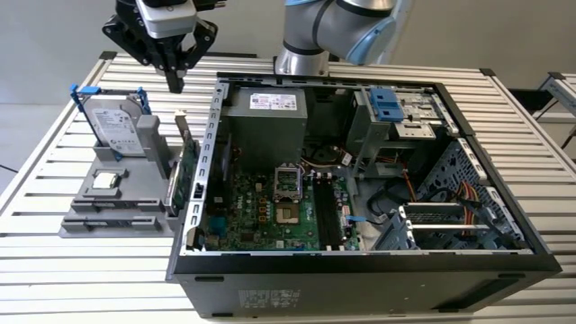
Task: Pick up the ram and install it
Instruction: 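Reach for the ram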
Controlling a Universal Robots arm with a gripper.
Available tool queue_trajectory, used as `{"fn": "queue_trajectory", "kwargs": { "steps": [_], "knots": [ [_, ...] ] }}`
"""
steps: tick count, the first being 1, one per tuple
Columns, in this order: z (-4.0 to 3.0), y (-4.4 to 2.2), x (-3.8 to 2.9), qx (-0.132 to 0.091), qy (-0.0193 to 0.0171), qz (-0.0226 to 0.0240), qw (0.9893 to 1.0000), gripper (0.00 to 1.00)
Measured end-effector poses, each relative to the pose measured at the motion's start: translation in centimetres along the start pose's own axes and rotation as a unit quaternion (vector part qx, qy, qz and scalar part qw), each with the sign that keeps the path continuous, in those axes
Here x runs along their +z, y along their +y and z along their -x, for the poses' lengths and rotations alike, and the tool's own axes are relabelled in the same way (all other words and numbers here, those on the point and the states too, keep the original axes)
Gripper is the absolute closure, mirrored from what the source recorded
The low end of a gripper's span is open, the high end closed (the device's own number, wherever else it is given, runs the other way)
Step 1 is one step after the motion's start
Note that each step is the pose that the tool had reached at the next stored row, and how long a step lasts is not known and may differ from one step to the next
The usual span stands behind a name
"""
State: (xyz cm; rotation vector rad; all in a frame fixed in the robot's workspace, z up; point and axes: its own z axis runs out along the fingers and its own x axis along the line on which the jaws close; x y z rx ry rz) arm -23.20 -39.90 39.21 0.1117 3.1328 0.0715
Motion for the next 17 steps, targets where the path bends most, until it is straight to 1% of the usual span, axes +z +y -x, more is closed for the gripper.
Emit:
{"fn": "queue_trajectory", "kwargs": {
  "steps": [5,17],
  "knots": [
    [-0.71,-0.05,0.0,0.0,0.0,0.0,1.0,1.0],
    [-1.61,-0.11,-0.01,0.0,0.0,0.0,1.0,1.0]
  ]
}}
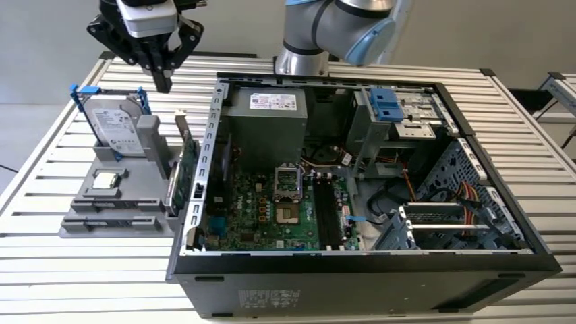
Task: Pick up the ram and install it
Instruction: 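Reach for the ram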
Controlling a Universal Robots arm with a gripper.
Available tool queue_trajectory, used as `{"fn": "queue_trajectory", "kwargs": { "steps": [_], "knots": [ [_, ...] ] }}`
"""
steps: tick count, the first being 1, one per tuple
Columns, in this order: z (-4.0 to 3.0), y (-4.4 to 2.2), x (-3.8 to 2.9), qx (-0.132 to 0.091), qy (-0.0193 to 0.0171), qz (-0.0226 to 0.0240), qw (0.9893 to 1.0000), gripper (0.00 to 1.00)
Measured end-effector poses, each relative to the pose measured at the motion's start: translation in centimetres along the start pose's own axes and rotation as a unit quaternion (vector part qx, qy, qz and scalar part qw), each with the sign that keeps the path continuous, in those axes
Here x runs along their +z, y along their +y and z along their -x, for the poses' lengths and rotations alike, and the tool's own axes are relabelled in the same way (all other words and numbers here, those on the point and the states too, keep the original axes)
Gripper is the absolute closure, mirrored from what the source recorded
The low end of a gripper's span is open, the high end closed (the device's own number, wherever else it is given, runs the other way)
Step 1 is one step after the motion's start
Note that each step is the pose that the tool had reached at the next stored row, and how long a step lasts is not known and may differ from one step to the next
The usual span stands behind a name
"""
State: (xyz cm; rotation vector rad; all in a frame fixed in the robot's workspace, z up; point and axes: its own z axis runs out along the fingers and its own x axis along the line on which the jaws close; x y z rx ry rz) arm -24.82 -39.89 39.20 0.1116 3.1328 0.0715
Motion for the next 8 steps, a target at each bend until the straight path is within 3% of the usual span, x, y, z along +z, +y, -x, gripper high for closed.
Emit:
{"fn": "queue_trajectory", "kwargs": {
  "steps": [8],
  "knots": [
    [-0.26,-0.02,0.01,0.0,0.0,0.0004,1.0,1.0]
  ]
}}
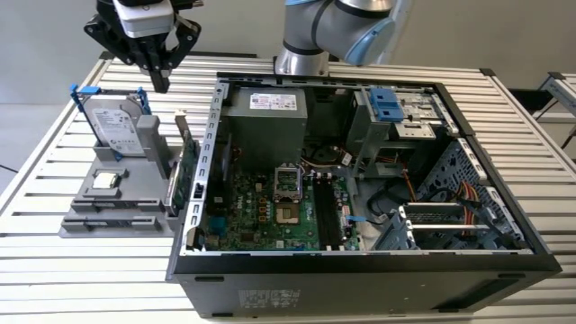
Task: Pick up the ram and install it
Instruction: 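Reach for the ram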
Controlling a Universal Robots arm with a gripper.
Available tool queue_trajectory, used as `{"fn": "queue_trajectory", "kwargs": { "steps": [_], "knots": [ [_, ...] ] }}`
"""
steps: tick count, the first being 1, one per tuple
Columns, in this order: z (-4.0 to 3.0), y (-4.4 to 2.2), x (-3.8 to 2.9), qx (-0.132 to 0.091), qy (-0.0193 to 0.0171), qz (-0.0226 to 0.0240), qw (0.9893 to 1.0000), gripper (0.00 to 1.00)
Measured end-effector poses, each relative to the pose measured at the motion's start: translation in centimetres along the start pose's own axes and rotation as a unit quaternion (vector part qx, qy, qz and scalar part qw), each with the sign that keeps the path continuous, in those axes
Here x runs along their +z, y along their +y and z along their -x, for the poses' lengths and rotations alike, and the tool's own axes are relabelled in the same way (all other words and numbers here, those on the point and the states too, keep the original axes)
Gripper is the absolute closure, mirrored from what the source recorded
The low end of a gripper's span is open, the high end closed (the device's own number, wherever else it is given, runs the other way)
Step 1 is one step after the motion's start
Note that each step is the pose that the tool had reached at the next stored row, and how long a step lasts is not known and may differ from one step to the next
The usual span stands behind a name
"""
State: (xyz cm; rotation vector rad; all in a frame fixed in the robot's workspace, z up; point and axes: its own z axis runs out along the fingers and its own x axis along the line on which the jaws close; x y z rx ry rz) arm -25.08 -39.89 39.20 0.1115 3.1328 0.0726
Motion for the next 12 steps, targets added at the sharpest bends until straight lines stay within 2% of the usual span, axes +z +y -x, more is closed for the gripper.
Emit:
{"fn": "queue_trajectory", "kwargs": {
  "steps": [12],
  "knots": [
    [-0.45,-0.03,0.01,0.0,0.0,0.0,1.0,1.0]
  ]
}}
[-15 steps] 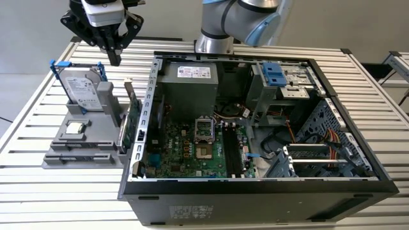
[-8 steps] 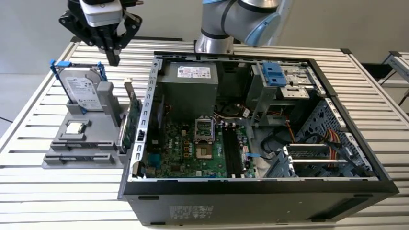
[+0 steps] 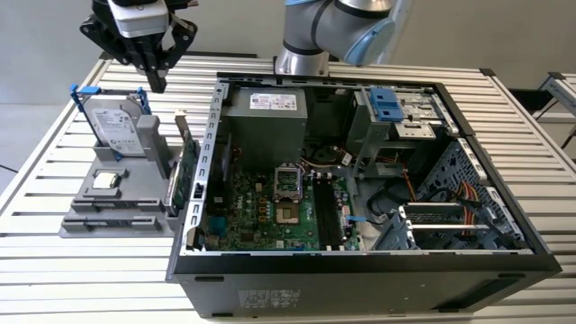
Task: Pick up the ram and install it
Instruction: 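Reach for the ram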
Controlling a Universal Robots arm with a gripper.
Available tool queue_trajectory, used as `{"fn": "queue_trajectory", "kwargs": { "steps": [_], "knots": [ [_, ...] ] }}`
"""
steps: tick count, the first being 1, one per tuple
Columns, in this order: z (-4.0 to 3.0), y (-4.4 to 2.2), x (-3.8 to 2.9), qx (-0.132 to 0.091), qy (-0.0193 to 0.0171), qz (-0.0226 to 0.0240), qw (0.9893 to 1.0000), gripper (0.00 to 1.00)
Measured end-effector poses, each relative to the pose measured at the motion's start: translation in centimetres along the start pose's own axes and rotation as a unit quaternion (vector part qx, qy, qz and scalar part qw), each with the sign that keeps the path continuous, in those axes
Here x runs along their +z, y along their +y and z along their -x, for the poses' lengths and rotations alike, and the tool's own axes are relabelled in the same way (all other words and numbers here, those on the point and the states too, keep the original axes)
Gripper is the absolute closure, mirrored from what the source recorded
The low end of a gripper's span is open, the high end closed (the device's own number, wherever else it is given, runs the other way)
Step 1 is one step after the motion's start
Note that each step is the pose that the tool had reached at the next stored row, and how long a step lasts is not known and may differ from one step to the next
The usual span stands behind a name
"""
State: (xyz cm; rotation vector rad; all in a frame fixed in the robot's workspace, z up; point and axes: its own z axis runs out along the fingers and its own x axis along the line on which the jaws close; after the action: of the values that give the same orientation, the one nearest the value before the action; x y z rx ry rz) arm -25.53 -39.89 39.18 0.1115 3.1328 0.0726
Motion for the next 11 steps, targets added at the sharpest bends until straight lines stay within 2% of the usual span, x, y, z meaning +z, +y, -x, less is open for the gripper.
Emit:
{"fn": "queue_trajectory", "kwargs": {
  "steps": [11],
  "knots": [
    [-0.25,-0.02,0.02,0.0,0.0001,0.0,1.0,1.0]
  ]
}}
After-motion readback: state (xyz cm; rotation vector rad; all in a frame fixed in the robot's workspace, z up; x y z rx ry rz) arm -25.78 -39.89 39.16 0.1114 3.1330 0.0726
